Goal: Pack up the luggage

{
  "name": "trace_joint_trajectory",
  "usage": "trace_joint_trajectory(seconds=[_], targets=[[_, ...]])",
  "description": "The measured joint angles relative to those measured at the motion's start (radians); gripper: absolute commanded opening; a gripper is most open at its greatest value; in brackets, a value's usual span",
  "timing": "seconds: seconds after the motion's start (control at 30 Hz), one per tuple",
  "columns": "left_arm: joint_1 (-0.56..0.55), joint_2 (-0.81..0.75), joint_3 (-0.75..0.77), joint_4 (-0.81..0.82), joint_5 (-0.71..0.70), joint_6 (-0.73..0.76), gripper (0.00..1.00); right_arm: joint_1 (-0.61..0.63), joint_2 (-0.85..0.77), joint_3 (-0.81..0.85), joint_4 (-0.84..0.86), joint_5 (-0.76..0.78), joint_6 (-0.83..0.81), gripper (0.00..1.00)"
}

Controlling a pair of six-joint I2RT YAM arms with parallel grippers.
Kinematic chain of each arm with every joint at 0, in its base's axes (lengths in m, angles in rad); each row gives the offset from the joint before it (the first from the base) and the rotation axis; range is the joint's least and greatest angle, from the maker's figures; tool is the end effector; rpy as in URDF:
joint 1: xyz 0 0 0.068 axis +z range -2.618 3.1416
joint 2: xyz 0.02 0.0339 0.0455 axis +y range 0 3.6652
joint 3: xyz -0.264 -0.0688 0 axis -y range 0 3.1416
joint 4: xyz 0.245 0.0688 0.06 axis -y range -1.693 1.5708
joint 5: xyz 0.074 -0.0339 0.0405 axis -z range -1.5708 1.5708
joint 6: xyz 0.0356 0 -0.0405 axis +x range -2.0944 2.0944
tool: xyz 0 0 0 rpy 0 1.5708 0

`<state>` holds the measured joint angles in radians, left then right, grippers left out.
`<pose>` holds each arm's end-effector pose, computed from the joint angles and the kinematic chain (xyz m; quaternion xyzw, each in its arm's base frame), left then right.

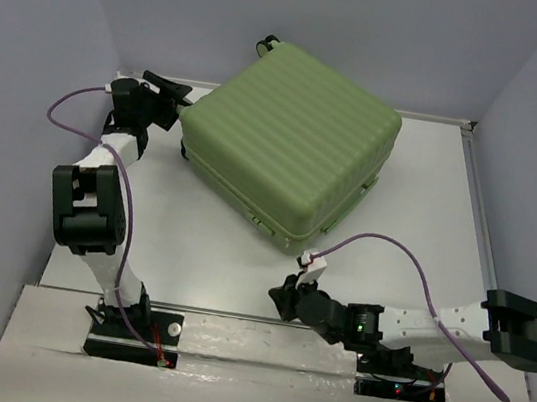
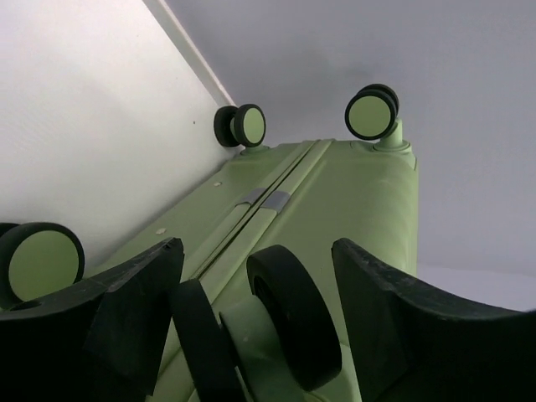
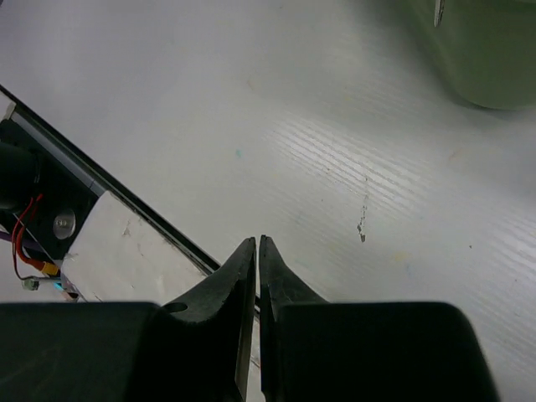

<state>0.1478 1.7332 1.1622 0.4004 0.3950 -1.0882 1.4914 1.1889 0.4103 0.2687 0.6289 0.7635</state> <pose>0.4041 0.0463 0.2739 -0.3315 0.6845 -0.4200 0.4952 0.0389 0.2255 0.1790 -0.1458 0.8223 0.3202 0.4474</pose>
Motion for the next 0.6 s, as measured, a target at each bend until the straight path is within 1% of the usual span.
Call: trace_joint_trajectory(seconds=[0.1, 0.2, 0.23, 0.33, 0.37, 0.4, 0.43, 0.47, 0.5, 0.53, 0.57, 0.6], targets=[[-0.002, 0.019, 0.025, 0.003, 0.01, -0.013, 0.89, 0.0, -0.007, 0.0, -0.001, 0.0, 0.0, 0.12], [-0.002, 0.026, 0.043, -0.005, 0.017, -0.021, 0.89, 0.0, -0.018, 0.0, -0.01, 0.002, 0.0, 0.13], [-0.002, 0.034, 0.059, -0.008, 0.023, -0.023, 0.8, 0.0, -0.023, 0.0, -0.016, 0.002, 0.0, 0.14], [-0.002, 0.052, 0.081, -0.006, 0.029, -0.031, 0.65, 0.0, -0.049, 0.0, -0.046, 0.008, 0.001, 0.17], [-0.002, 0.052, 0.082, -0.006, 0.028, -0.032, 0.45, 0.0, -0.062, 0.0, -0.059, 0.013, 0.001, 0.18], [0.002, 0.052, 0.082, -0.007, 0.028, -0.032, 0.36, 0.0, -0.077, 0.0, -0.072, 0.019, 0.001, 0.21], [0.004, 0.052, 0.082, -0.013, 0.02, -0.045, 0.21, 0.0, -0.097, 0.0, -0.085, 0.023, 0.001, 0.23], [0.006, 0.053, 0.082, -0.02, 0.019, -0.06, 0.15, 0.0, -0.117, 0.0, -0.099, 0.028, 0.0, 0.26], [0.006, 0.053, 0.082, -0.024, 0.021, -0.061, 0.06, 0.0, -0.141, 0.0, -0.109, 0.034, 0.001, 0.31], [0.005, 0.053, 0.082, -0.025, 0.02, -0.06, 0.06, -0.002, -0.167, 0.0, -0.122, 0.037, 0.0, 0.34], [0.005, 0.053, 0.082, -0.025, 0.02, -0.056, 0.06, -0.004, -0.187, 0.0, -0.135, 0.04, 0.002, 0.41], [0.005, 0.053, 0.082, -0.025, 0.02, -0.055, 0.06, -0.011, -0.209, 0.0, -0.15, 0.042, 0.0, 0.45]])
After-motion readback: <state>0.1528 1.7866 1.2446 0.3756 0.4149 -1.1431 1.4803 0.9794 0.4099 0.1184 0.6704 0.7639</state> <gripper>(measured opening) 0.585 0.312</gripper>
